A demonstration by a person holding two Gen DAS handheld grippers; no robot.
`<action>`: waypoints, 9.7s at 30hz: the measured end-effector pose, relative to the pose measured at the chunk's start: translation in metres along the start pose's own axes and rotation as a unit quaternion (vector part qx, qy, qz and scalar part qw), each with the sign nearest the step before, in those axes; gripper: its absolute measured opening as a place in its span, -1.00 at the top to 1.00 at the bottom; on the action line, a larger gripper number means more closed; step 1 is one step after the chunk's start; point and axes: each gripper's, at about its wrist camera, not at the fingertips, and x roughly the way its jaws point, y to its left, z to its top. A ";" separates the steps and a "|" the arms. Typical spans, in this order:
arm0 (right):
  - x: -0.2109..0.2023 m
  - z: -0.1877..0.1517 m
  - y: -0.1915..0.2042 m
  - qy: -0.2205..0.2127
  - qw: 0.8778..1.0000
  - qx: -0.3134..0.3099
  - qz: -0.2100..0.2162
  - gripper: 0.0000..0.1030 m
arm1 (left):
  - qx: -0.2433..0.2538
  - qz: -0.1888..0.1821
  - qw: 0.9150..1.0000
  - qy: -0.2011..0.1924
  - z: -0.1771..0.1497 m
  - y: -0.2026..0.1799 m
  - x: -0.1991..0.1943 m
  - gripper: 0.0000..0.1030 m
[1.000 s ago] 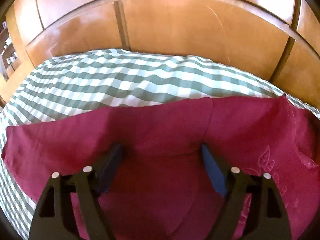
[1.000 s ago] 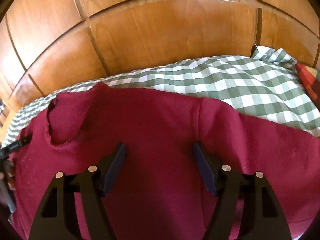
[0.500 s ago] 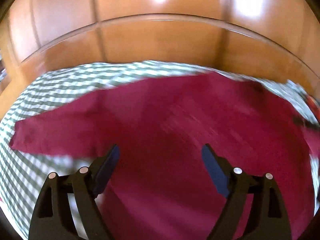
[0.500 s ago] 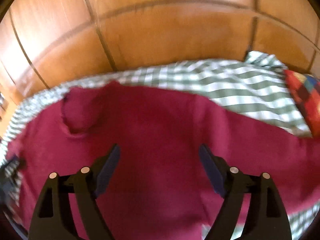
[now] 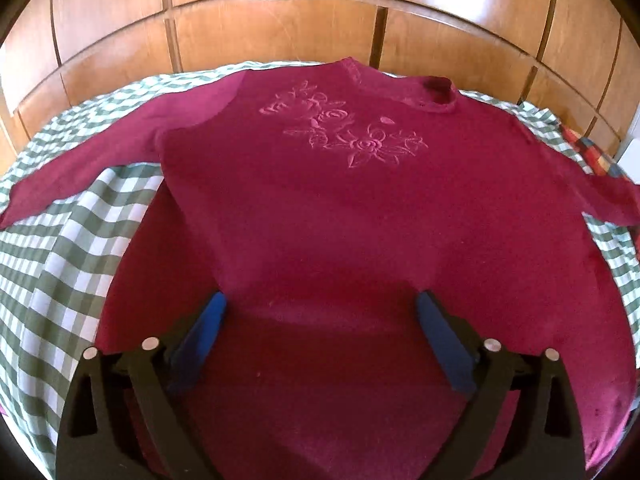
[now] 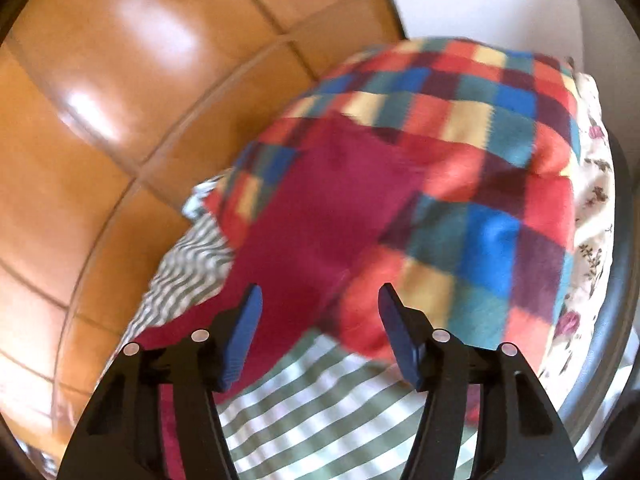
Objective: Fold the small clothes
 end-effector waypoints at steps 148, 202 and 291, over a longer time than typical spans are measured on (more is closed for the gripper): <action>0.033 -0.361 0.282 0.074 0.856 -0.499 0.112 -0.94 | -0.280 -0.032 0.953 -0.111 0.111 0.233 -0.058 0.33; 0.024 -0.341 0.317 0.158 0.862 -0.433 0.213 -0.68 | -0.129 -0.095 0.986 -0.053 0.045 0.105 -0.009 0.15; 0.046 -0.244 0.332 0.057 0.896 -0.413 0.151 -0.18 | -0.197 -0.114 0.974 -0.015 0.157 0.177 0.052 -0.21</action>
